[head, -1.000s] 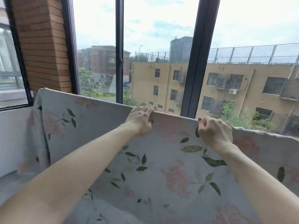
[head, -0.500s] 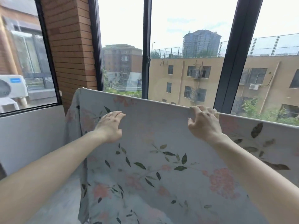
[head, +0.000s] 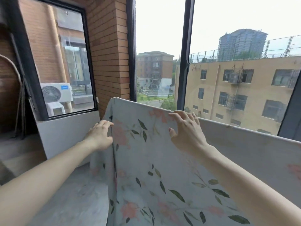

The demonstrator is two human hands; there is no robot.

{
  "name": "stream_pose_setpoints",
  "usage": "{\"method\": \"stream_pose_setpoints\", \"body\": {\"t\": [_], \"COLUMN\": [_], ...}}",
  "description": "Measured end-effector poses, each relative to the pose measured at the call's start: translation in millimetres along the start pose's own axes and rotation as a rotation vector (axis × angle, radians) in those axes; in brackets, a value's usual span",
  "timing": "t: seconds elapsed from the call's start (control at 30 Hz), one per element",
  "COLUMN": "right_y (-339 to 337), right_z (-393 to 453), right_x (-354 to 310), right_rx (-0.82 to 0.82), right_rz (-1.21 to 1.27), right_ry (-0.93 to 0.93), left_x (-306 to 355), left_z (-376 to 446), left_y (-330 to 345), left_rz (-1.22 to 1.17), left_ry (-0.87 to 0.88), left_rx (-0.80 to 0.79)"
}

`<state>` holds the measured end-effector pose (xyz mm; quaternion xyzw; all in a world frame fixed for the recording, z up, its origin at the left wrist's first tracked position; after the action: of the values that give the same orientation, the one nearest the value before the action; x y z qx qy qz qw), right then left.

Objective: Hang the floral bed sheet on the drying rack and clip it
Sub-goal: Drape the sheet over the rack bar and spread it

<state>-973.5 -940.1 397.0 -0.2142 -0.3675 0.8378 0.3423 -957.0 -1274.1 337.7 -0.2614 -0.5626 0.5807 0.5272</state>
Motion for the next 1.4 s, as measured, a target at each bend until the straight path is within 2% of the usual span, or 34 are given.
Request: {"method": "stream_pose_setpoints", "body": {"t": [0.37, 0.57, 0.77, 0.9, 1.07, 1.2, 1.4], "right_y": [64, 90, 114, 115, 108, 104, 98], "right_z": [92, 122, 147, 154, 151, 147, 145], "right_x": [-14, -19, -20, -19, -6, -7, -16], "right_rx": [-0.024, -0.036, -0.031, 0.037, 0.035, 0.056, 0.086], "right_rz": [0.018, -0.068, -0.185, -0.315, -0.371, -0.412, -0.447], "right_ry": [-0.051, 0.014, 0.175, 0.284, 0.387, 0.399, 0.391], "left_x": [-47, -65, -100, -111, -112, -116, -128], "left_z": [105, 189, 272, 308, 321, 335, 346], "left_y": [0, 10, 35, 49, 44, 39, 21], "left_rz": [-0.063, -0.086, -0.133, -0.156, -0.277, -0.412, -0.313], "left_ry": [-0.091, -0.089, -0.085, -0.036, 0.048, 0.148, 0.216], "left_rx": [0.019, 0.004, -0.056, -0.030, 0.163, 0.184, 0.202]}}
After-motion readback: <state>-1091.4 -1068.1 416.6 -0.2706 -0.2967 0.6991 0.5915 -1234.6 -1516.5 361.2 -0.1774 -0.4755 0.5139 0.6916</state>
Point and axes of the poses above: each hand's wrist, its own z-axis towards the middle knuckle, its own y-axis out of the palm, x = y × z, the point moved 7 cm from there along z, towards the middle knuckle, and after that the axes turned 6 degrees about -y, right-handed, at the moved point
